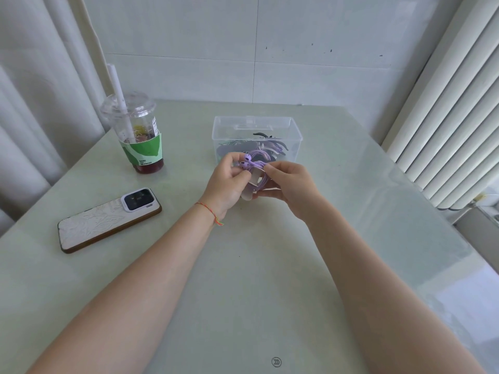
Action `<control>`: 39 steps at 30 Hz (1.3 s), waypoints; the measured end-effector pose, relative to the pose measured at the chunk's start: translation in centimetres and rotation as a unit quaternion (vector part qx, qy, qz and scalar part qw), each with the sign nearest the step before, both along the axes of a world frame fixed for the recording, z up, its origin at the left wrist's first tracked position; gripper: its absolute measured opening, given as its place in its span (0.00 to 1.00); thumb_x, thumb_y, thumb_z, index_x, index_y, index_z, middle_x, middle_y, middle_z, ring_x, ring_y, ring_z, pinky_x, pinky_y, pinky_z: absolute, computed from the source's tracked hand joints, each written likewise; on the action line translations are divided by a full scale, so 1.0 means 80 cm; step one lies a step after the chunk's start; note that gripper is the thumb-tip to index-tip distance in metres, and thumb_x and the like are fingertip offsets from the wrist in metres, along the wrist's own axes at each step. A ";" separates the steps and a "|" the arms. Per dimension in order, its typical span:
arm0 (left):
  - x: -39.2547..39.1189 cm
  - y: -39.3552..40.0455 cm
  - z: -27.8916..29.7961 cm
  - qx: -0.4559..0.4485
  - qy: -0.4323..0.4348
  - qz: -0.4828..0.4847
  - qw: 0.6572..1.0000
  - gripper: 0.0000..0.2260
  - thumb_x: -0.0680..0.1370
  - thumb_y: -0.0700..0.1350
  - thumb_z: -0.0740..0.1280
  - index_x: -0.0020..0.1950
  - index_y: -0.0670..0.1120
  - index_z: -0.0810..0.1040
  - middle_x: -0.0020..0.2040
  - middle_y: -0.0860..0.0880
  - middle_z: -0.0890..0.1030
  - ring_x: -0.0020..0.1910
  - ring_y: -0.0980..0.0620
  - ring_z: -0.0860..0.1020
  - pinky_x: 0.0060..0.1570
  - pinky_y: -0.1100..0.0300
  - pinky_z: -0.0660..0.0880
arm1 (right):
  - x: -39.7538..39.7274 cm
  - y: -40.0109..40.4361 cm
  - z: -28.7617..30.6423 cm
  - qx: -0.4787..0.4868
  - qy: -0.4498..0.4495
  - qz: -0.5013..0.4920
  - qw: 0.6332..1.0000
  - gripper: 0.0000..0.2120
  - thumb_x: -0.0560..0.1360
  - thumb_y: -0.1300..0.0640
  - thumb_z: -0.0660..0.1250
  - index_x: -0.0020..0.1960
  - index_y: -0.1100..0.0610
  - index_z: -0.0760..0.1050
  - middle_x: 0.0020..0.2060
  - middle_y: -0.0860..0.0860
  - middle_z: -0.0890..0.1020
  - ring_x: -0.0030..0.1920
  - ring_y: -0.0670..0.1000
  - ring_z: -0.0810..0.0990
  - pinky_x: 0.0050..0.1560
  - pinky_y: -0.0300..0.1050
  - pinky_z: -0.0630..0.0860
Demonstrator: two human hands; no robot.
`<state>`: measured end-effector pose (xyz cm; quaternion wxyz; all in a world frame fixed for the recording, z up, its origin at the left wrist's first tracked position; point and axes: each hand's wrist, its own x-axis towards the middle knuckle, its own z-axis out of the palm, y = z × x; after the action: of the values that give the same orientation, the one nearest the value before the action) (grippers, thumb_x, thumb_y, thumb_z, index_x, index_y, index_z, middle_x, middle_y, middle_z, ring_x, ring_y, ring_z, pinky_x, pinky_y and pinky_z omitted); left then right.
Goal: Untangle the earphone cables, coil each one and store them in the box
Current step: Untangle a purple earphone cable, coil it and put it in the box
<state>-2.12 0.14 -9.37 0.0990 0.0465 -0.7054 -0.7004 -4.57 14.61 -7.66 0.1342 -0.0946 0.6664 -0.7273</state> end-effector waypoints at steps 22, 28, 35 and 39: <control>-0.006 -0.005 0.000 0.225 -0.057 -0.076 0.970 0.09 0.80 0.39 0.64 0.55 0.35 0.80 0.47 0.41 0.84 0.48 0.44 0.79 0.46 0.58 0.81 | -0.002 -0.005 -0.002 0.082 0.106 -0.101 0.986 0.09 0.77 0.64 0.64 0.50 0.59 0.83 0.35 0.54 0.83 0.33 0.52 0.82 0.39 0.46 0.82; 0.003 -0.012 0.010 0.188 -0.083 -0.143 0.968 0.15 0.80 0.41 0.62 0.66 0.45 0.77 0.53 0.43 0.82 0.52 0.41 0.82 0.40 0.55 0.80 | 0.003 -0.005 0.002 0.116 0.189 -0.091 0.971 0.12 0.78 0.65 0.63 0.50 0.53 0.83 0.29 0.47 0.82 0.30 0.46 0.82 0.35 0.36 0.76; 0.003 -0.009 0.009 0.164 -0.077 -0.116 0.977 0.14 0.78 0.48 0.67 0.60 0.43 0.79 0.48 0.46 0.82 0.47 0.50 0.83 0.42 0.56 0.79 | 0.003 -0.005 0.004 0.149 0.213 -0.067 0.963 0.13 0.77 0.64 0.65 0.45 0.47 0.82 0.30 0.48 0.83 0.32 0.48 0.81 0.40 0.47 0.80; -0.001 -0.011 0.005 0.151 -0.064 -0.040 0.986 0.14 0.75 0.47 0.71 0.57 0.40 0.80 0.47 0.44 0.82 0.42 0.49 0.82 0.37 0.59 0.78 | 0.004 -0.009 0.001 0.144 0.213 -0.073 0.964 0.08 0.76 0.62 0.67 0.53 0.54 0.74 0.34 0.54 0.84 0.33 0.55 0.82 0.41 0.51 0.80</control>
<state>-2.16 -0.76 -8.93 0.0172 0.0776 -0.5980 -0.7976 -4.24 13.92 -7.60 -0.0523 -0.1784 0.7825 -0.5943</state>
